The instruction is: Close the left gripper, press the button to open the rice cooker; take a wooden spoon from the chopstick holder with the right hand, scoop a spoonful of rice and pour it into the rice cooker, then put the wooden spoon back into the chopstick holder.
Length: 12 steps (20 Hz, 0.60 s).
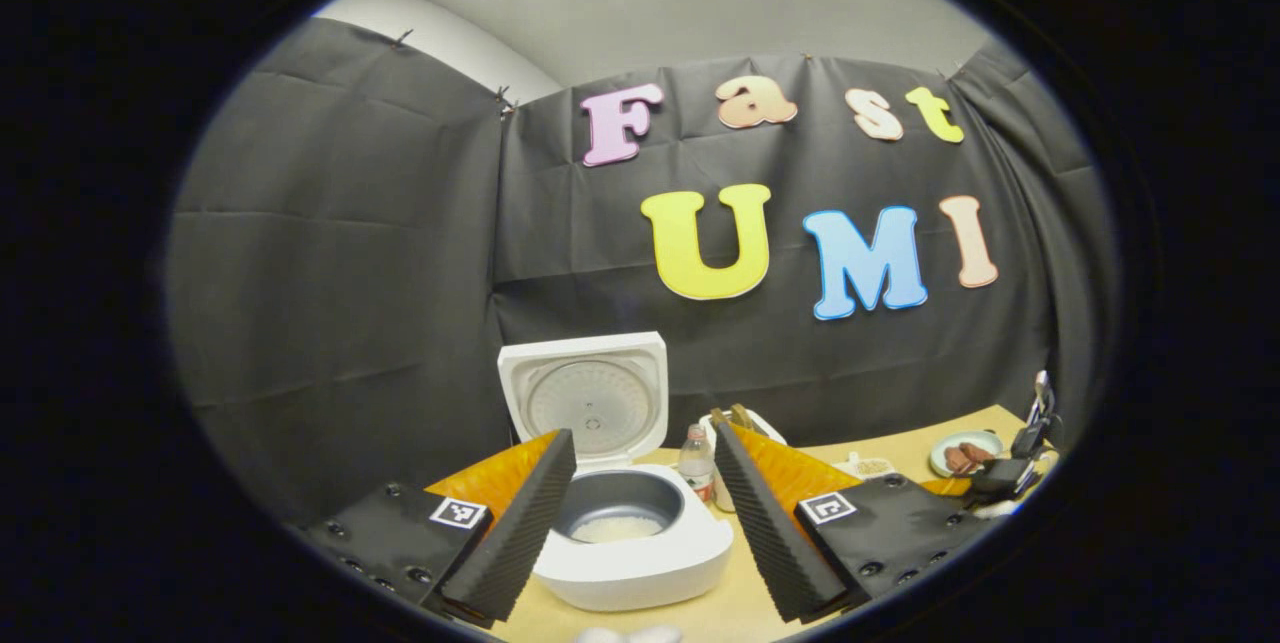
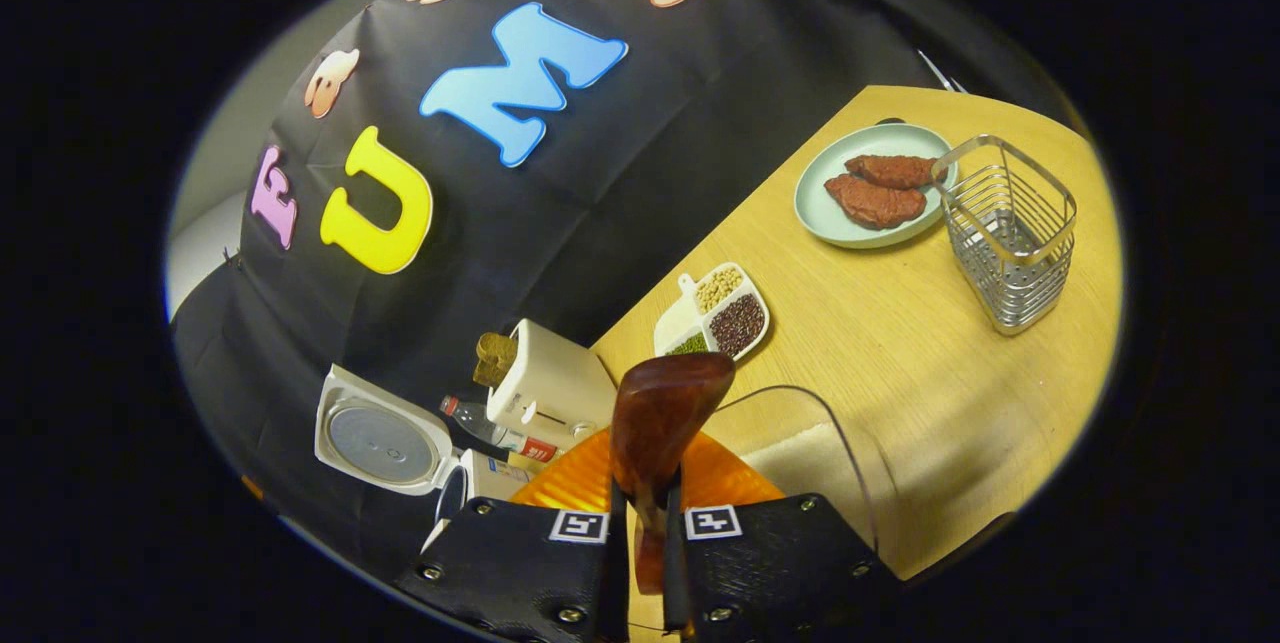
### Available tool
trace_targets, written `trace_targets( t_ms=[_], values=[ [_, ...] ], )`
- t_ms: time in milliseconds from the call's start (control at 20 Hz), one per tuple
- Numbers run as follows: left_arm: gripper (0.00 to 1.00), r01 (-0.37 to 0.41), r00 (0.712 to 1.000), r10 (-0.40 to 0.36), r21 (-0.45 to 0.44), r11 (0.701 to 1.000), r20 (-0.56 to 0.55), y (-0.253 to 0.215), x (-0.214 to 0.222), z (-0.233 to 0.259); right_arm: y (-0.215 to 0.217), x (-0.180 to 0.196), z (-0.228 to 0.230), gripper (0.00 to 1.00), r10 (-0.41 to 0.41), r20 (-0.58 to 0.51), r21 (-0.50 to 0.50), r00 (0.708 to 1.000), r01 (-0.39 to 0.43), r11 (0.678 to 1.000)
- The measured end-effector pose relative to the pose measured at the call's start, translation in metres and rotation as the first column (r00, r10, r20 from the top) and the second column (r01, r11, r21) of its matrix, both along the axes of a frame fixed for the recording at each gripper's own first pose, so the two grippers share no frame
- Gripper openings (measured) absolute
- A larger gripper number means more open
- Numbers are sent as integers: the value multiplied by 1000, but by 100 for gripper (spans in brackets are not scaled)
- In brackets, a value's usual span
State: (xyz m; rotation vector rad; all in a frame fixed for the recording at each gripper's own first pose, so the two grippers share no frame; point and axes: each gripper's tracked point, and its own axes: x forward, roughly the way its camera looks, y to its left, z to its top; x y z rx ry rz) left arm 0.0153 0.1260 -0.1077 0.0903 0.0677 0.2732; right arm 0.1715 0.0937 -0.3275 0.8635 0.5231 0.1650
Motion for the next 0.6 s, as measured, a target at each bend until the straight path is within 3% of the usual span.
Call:
trace_targets(
  t_ms=[600],
  values=[
    [98,31,999,-31,-3,1000,-11,-11,-4,-1,-22,-1,58,13,-47,66,35,997,44,998]
  ],
)
